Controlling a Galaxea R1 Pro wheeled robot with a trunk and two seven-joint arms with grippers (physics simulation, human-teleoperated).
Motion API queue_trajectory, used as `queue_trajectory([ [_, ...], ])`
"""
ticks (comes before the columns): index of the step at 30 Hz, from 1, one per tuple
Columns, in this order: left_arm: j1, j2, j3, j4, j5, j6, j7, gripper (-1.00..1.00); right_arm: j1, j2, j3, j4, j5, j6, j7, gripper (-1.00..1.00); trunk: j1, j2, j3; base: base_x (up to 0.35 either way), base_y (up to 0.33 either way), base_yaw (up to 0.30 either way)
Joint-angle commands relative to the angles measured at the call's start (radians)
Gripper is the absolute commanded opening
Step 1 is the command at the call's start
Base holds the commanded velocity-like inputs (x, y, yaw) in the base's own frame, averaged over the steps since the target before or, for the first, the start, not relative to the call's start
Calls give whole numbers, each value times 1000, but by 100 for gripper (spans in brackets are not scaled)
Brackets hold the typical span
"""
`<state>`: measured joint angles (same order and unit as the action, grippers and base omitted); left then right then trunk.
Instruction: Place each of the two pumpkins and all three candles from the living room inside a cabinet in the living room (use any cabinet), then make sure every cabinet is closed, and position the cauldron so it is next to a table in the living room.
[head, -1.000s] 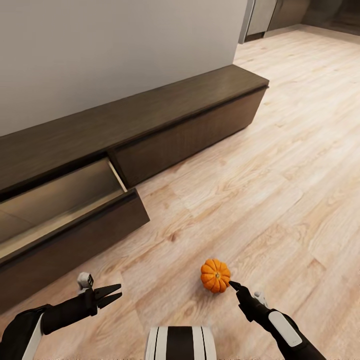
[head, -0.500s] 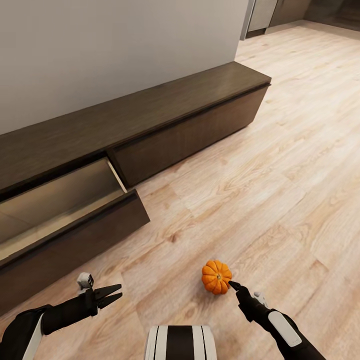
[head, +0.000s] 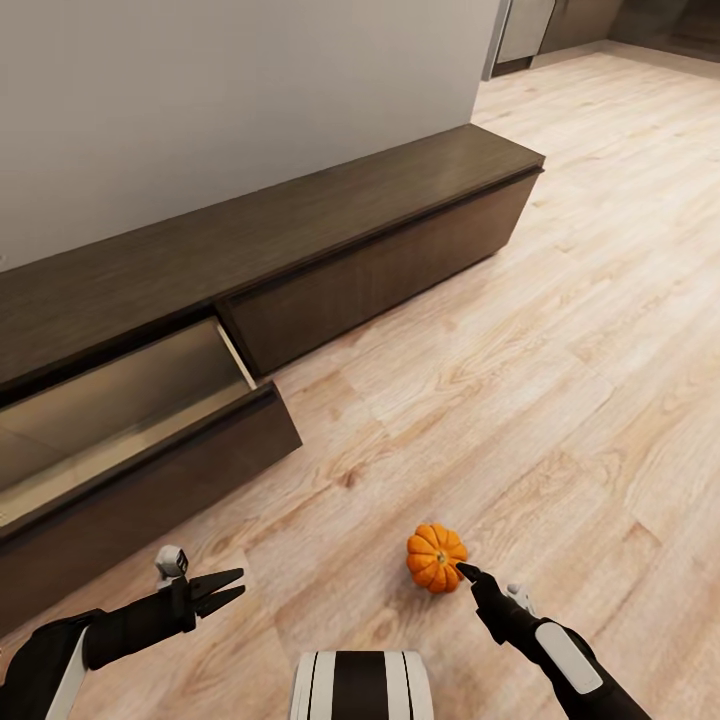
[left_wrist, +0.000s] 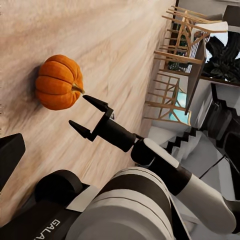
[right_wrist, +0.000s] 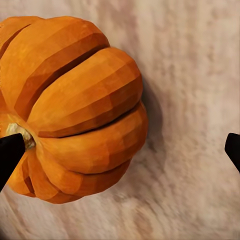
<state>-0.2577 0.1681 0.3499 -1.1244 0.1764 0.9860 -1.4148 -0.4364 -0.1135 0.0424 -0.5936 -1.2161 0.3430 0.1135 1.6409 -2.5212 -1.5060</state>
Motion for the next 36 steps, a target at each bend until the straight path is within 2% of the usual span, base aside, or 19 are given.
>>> queue_trajectory([
  [1,0,0,0,0,0,0,0,100,0,0,0,0,0,0,0,100,0,0,0,30,79,0],
  [7,0,0,1,0,0,-1,0,100,0,0,0,0,0,0,0,100,0,0,0,9,25,0],
  [14,0,1,1,0,0,0,0,100,0,0,0,0,0,-1,0,100,2,-1,-19,0,1,0],
  [36,0,1,1,0,0,1,0,100,-1,1,0,0,1,0,0,100,2,-1,-19,29,29,0],
])
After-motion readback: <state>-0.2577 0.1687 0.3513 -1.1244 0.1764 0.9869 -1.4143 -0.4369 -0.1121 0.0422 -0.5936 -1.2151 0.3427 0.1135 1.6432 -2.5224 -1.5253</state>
